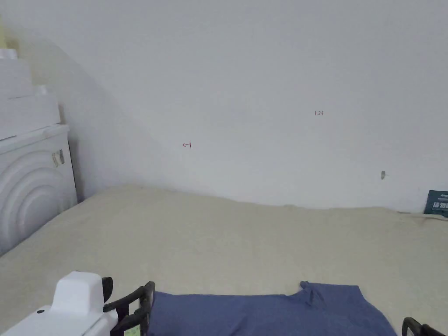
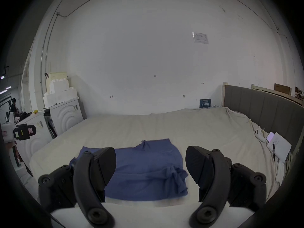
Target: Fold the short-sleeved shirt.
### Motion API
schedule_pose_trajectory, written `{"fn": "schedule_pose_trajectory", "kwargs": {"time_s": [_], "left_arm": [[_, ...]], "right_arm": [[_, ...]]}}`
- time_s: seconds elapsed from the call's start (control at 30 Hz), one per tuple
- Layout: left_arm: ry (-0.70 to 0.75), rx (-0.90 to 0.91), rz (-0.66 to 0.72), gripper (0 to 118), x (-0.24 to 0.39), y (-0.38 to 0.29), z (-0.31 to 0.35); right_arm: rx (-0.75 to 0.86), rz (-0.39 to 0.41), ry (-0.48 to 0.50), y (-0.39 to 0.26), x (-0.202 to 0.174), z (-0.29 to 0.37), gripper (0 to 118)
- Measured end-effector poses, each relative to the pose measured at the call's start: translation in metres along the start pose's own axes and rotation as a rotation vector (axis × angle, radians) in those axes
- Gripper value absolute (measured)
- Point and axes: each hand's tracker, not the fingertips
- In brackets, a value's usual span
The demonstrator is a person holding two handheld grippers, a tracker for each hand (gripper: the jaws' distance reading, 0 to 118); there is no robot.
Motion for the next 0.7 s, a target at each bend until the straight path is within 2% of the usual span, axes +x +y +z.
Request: {"fn": "schedule_pose_trajectory", "kwargs": {"time_s": [0.1, 0.13, 0.17, 0.27, 0.33, 0.37, 0.4, 0.53, 0.7], "left_arm": [[0.010, -0.019, 0.000, 63, 0.006, -0.022, 0.024], [0.007, -0.031, -0.006, 57, 0.007, -0.029, 0.030], [0.018, -0.035, 0.001, 45, 0.008, -0.038, 0.037], [0.020, -0.036, -0.005, 21, 0.008, -0.059, 0.053], [0.010, -0.050, -0.002, 11, 0.008, -0.066, 0.061], [0.012, -0.055, 0.000, 2, 0.010, -0.070, 0.065], [0.017, -0.060, 0.003, 0, 0.011, -0.074, 0.069], [0.023, -0.094, -0.039, 0, 0.015, -0.082, 0.071], [0.026, -0.100, -0.025, 0, 0.017, -0.081, 0.068]], "right_arm": [[-0.017, -0.005, -0.009, -0.021, -0.009, 0.020, 89], [-0.019, -0.005, -0.013, -0.027, -0.011, 0.027, 87], [-0.021, -0.014, -0.025, -0.035, -0.013, 0.033, 79], [-0.043, -0.031, -0.032, -0.055, -0.019, 0.049, 50], [-0.058, -0.039, -0.032, -0.065, -0.022, 0.056, 29], [-0.061, -0.039, -0.026, -0.070, -0.024, 0.058, 8], [-0.058, -0.042, -0.027, -0.074, -0.027, 0.060, 3], [-0.061, -0.042, -0.018, -0.076, -0.030, 0.059, 2], [-0.053, -0.023, -0.006, -0.071, -0.033, 0.059, 2]]}}
